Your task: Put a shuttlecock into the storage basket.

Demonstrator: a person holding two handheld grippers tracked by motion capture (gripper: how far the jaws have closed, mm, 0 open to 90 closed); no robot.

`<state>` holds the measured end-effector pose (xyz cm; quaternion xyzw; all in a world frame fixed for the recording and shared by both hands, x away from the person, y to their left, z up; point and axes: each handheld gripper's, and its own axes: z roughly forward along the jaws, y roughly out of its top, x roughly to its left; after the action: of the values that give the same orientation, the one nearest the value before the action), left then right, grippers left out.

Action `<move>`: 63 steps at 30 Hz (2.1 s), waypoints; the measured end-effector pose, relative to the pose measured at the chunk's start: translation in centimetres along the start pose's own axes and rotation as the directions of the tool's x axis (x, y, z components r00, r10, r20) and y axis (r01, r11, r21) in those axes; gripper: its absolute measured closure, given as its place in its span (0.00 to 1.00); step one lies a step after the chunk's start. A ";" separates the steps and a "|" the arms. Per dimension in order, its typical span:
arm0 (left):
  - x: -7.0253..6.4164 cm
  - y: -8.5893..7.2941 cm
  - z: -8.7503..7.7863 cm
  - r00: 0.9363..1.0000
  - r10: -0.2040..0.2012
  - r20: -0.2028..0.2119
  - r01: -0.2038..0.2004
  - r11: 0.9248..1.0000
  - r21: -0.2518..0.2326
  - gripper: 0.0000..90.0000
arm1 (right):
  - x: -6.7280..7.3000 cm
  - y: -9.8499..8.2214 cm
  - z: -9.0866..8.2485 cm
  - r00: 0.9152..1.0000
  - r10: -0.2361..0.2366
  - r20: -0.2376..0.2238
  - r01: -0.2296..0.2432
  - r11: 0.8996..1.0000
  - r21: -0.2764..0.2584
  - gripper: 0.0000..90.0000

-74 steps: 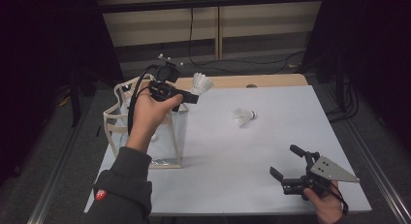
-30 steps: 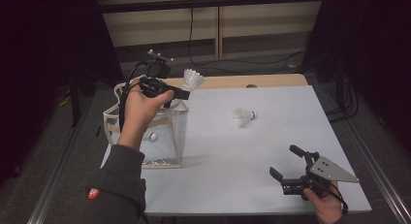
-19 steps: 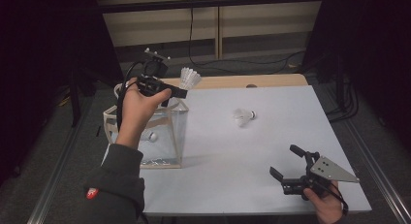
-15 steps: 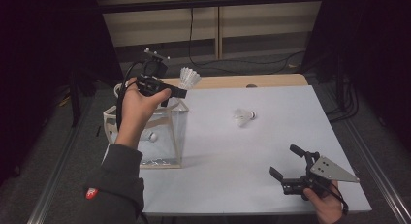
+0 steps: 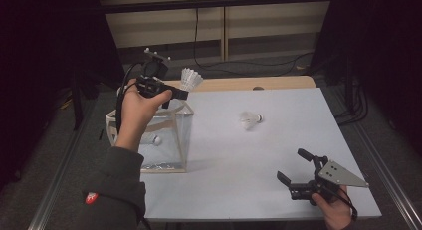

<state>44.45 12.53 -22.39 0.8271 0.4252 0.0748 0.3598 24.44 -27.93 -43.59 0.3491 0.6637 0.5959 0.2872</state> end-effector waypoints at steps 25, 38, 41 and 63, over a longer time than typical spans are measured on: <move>1.5 -0.1 -1.1 0.999 -0.038 -0.033 0.037 0.999 -0.014 0.73 | 0.0 0.0 0.0 1.000 0.000 -0.002 0.000 1.000 -0.003 0.00; 2.5 -0.7 -1.3 0.996 -0.065 -0.063 0.064 0.998 -0.022 0.73 | 0.0 0.0 0.0 1.000 -0.001 -0.001 0.001 1.000 0.000 0.00; 2.7 -0.9 -1.3 0.995 -0.067 -0.067 0.065 0.998 -0.022 0.73 | 0.0 0.0 0.0 1.000 0.000 0.000 0.000 1.000 -0.001 0.00; 3.7 -1.5 -1.6 0.991 -0.098 -0.096 0.096 0.995 -0.029 0.73 | 0.0 0.0 0.0 1.000 0.000 0.001 0.000 1.000 -0.002 0.00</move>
<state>45.09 16.79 -22.88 0.7964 0.4811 0.1026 0.3520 24.44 -27.95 -43.58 0.3489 0.6630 0.5966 0.2878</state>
